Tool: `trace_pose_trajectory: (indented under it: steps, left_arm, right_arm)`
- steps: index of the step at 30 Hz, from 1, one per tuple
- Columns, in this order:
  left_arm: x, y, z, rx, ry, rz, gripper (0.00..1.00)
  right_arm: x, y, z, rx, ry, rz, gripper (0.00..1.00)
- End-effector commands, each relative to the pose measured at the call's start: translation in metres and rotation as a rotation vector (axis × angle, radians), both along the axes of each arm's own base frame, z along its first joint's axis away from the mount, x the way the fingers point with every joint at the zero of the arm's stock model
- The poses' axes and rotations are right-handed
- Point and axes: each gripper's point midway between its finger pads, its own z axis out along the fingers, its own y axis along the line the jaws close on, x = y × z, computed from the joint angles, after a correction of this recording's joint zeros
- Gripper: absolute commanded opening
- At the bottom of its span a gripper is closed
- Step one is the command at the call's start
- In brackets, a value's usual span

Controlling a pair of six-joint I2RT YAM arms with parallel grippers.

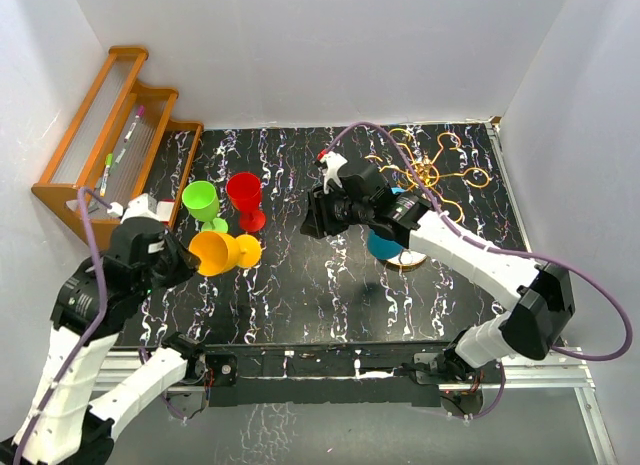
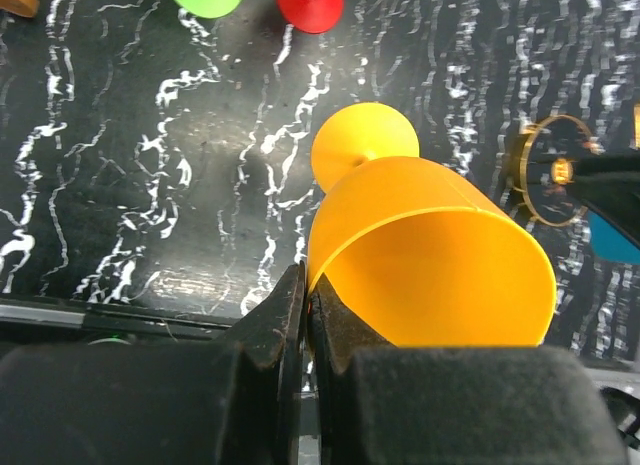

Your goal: Take the wine glass off the wine glass rack

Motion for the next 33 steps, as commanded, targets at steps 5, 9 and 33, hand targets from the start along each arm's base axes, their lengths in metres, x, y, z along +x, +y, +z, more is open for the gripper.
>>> trace_pose_trajectory:
  steps: [5,9,33]
  left_arm:
    - [0.039,0.014,-0.035,0.250,0.116,0.040,0.00]
    - [0.064,0.004,-0.048,0.300,0.156,0.007,0.00]
    - [0.101,0.096,-0.118,0.229,0.377,0.219,0.00]
  right_arm:
    - [-0.015,0.001,0.084,0.151,-0.185,0.113,0.37]
    - [-0.015,-0.005,0.103,0.158,-0.226,0.097,0.36]
    - [-0.023,-0.037,0.148,0.180,-0.362,0.028,0.36]
